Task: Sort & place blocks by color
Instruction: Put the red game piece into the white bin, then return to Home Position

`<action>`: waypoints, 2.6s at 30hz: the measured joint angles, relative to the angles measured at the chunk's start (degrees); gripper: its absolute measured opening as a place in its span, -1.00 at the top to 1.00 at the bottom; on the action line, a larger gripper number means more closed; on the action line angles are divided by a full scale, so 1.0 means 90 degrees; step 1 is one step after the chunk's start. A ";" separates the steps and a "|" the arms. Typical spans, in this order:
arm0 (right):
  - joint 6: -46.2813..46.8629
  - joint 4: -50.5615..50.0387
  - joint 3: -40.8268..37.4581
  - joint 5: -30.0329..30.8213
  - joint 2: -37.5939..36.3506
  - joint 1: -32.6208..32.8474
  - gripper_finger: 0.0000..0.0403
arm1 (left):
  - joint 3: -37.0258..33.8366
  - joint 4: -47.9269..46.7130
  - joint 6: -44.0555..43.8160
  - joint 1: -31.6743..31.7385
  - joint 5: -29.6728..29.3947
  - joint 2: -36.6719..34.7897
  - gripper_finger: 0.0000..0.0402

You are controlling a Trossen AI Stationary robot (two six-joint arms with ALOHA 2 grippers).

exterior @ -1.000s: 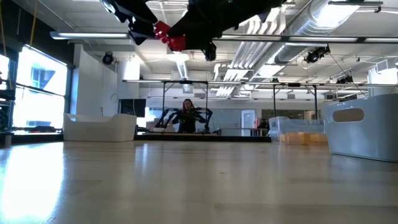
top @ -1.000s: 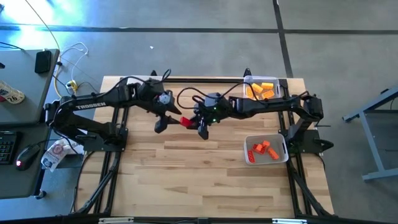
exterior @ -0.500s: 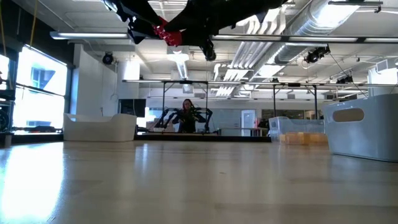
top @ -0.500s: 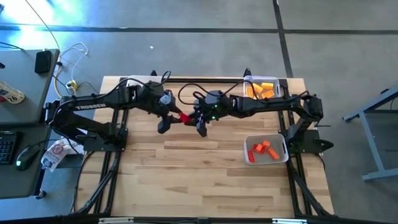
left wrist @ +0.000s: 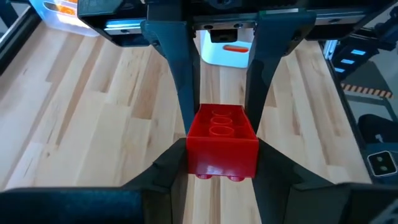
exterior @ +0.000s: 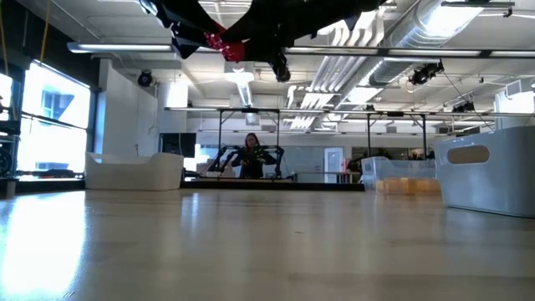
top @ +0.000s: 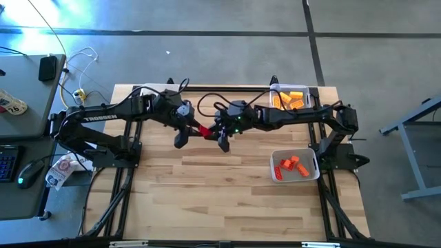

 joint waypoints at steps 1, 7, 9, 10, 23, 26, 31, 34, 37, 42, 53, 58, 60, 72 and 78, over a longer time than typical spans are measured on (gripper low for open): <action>-0.0075 0.0000 0.0000 0.0042 0.0000 0.0000 0.39 | 0.0000 -0.0014 0.0006 -0.0002 -0.0033 0.0000 0.44; -0.0240 -0.0100 0.0000 0.0529 0.0000 0.0000 0.23 | 0.0000 -0.0166 0.0035 -0.0012 -0.0558 0.0000 0.44; -0.0227 -0.0192 0.0000 0.0612 0.0000 -0.0014 0.12 | 0.0000 -0.0274 0.0025 0.0004 -0.0782 0.0000 0.44; -0.0225 -0.0217 0.0000 0.0721 0.0000 -0.0017 0.06 | 0.0000 -0.0302 0.0047 0.0015 -0.0851 0.0000 0.44; -0.0073 -0.0911 0.0000 0.1149 0.0000 -0.0056 -0.18 | 0.0000 -0.1492 0.0206 0.0402 -0.3560 0.0000 0.44; -0.0073 -0.0942 0.0000 0.1152 0.0000 -0.0044 -0.18 | 0.0000 -0.1796 -0.0063 0.0761 -0.4318 0.0000 0.44; -0.0076 -0.0937 0.0000 0.1157 0.0000 0.0000 -0.18 | 0.0000 -0.2127 -0.0779 0.1488 -0.4553 0.0000 0.44; -0.0073 -0.0937 0.0000 0.1157 0.0000 0.0002 -0.18 | 0.0000 -0.2149 -0.0979 0.1895 -0.4539 0.0000 0.42; -0.0076 -0.0935 0.0000 0.1157 0.0000 0.0000 -0.18 | 0.0000 -0.2149 -0.1045 0.2261 -0.4510 0.0000 0.35; -0.0076 -0.0933 0.0000 0.1159 0.0000 -0.0002 -0.18 | 0.0000 -0.2138 -0.1099 0.2780 -0.4277 0.0138 0.36; -0.0076 -0.1122 0.0000 0.1159 0.0000 0.0000 -0.18 | 0.0000 -0.2121 -0.0865 0.3434 -0.3942 0.1210 0.28; -0.0076 -0.1219 0.0000 0.1160 0.0000 0.0000 -0.18 | 0.0000 -0.2119 -0.0771 0.3478 -0.3934 0.1500 0.19; -0.0076 -0.1236 0.0000 0.1159 0.0000 0.0000 -0.18 | 0.0000 -0.2120 -0.0759 0.3478 -0.3924 0.1540 0.14; 0.0059 -0.1524 0.0000 0.1114 0.0000 0.0000 -0.18 | 0.0002 -0.2120 -0.0493 0.3458 -0.3554 0.1411 -0.04; -0.0233 -0.1768 0.0000 0.0700 0.0000 0.0000 -0.18 | 0.0002 -0.2094 -0.0543 0.3155 -0.2782 0.0768 -0.02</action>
